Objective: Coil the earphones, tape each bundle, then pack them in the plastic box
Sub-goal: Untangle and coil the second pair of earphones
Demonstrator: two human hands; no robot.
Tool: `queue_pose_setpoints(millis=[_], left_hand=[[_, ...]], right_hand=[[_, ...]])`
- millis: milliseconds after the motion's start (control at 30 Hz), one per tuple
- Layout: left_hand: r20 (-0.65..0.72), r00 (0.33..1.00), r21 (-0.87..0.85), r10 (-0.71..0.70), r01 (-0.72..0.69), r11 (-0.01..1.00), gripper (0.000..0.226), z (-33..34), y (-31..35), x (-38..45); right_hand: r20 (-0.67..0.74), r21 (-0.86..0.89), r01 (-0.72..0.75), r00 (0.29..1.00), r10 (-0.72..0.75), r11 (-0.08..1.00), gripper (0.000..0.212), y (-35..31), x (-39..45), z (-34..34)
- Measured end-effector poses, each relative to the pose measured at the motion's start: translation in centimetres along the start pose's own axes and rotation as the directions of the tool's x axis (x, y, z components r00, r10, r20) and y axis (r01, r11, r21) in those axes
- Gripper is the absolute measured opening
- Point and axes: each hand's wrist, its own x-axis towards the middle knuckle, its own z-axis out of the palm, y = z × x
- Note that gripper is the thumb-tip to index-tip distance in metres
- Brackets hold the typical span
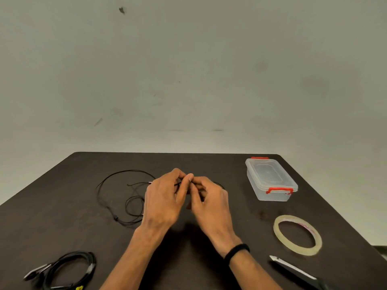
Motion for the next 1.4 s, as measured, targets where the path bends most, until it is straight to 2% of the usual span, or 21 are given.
queue_pose_setpoints(millis=[167,300,367,433,467,533,600,733,867,967,1100,1133,1200,1267,1300,1333,1400], left_hand=[[0.033,0.999,0.055,0.031,-0.033,0.998,0.033,-0.3,-0.1,0.1],[0.023,0.999,0.105,0.04,-0.043,0.994,0.031,-0.5,-0.4,0.1],[0.019,0.999,0.104,0.048,-0.05,0.993,0.03,-0.4,-0.4,0.1],[0.021,0.998,0.108,0.067,-0.069,0.992,0.027,-0.3,-0.2,0.1],[0.022,0.997,0.113,0.074,-0.076,0.991,0.026,-0.2,-0.1,0.1],[0.029,0.996,0.116,0.079,-0.082,0.99,0.024,0.0,0.0,0.0],[0.045,0.996,0.107,0.077,-0.081,0.991,0.024,0.1,0.0,-0.1],[0.073,0.995,0.101,0.074,-0.081,0.992,0.021,0.3,0.1,-0.3],[0.091,0.993,0.11,0.076,-0.085,0.99,0.023,0.4,0.3,-0.3],[0.098,0.993,0.152,0.065,-0.08,0.985,0.025,0.6,0.2,-0.5],[0.074,0.996,0.187,0.05,-0.063,0.98,0.026,0.7,0.1,-0.6],[0.073,0.996,0.188,0.046,-0.059,0.98,0.026,0.7,0.1,-0.7],[0.082,0.996,0.196,0.033,-0.049,0.979,0.027,0.7,-0.1,-0.7],[0.087,0.996,0.2,0.016,-0.033,0.979,0.029,0.8,-0.1,-0.7],[0.088,0.996,0.203,0.015,-0.032,0.979,0.03,0.8,-0.1,-0.8],[0.09,0.996,0.208,0.023,-0.042,0.977,0.029,0.7,0.1,-0.8],[0.097,0.994,0.216,0.046,-0.066,0.974,0.028,0.7,0.6,-0.9]], right_hand=[[-0.064,0.045,-0.105,0.992,0.108,0.993,0.012,0.7,0.4,-0.5],[-0.127,0.198,-0.228,0.959,0.255,0.954,0.012,1.2,0.8,-1.1],[-0.142,0.183,-0.276,0.942,0.303,0.944,0.015,1.6,1.0,-1.2],[-0.135,0.009,-0.193,0.972,0.193,0.981,0.037,1.6,0.9,-1.2],[-0.096,-0.075,-0.105,0.991,0.098,0.992,0.05,1.5,0.7,-1.1],[0.027,-0.166,0.052,0.998,-0.049,0.985,0.061,1.1,0.3,-0.5],[0.08,-0.195,0.106,0.993,-0.092,0.975,0.057,0.8,0.1,0.0],[-0.023,-0.125,0.073,0.997,-0.076,0.989,0.027,0.7,0.1,-0.3],[-0.053,-0.083,-0.005,0.999,0.001,0.997,0.015,1.4,0.5,-0.7],[-0.095,-0.002,-0.115,0.989,0.114,0.993,0.011,1.9,0.8,-0.8],[-0.198,0.244,-0.344,0.898,0.393,0.907,0.013,2.6,1.7,-1.1],[-0.21,0.249,-0.363,0.885,0.416,0.898,0.014,2.7,1.7,-1.2],[-0.231,0.071,-0.305,0.921,0.314,0.95,0.03,2.7,1.4,-1.3],[-0.141,-0.137,-0.116,0.985,0.096,0.984,0.051,2.1,0.8,-1.0],[-0.074,-0.193,-0.017,0.997,0.003,0.981,0.054,1.7,0.4,-0.6],[-0.016,-0.23,0.053,0.998,-0.058,0.972,0.052,1.5,0.1,-0.3],[0.011,-0.265,0.116,0.993,-0.117,0.957,0.039,1.4,0.1,0.1]])
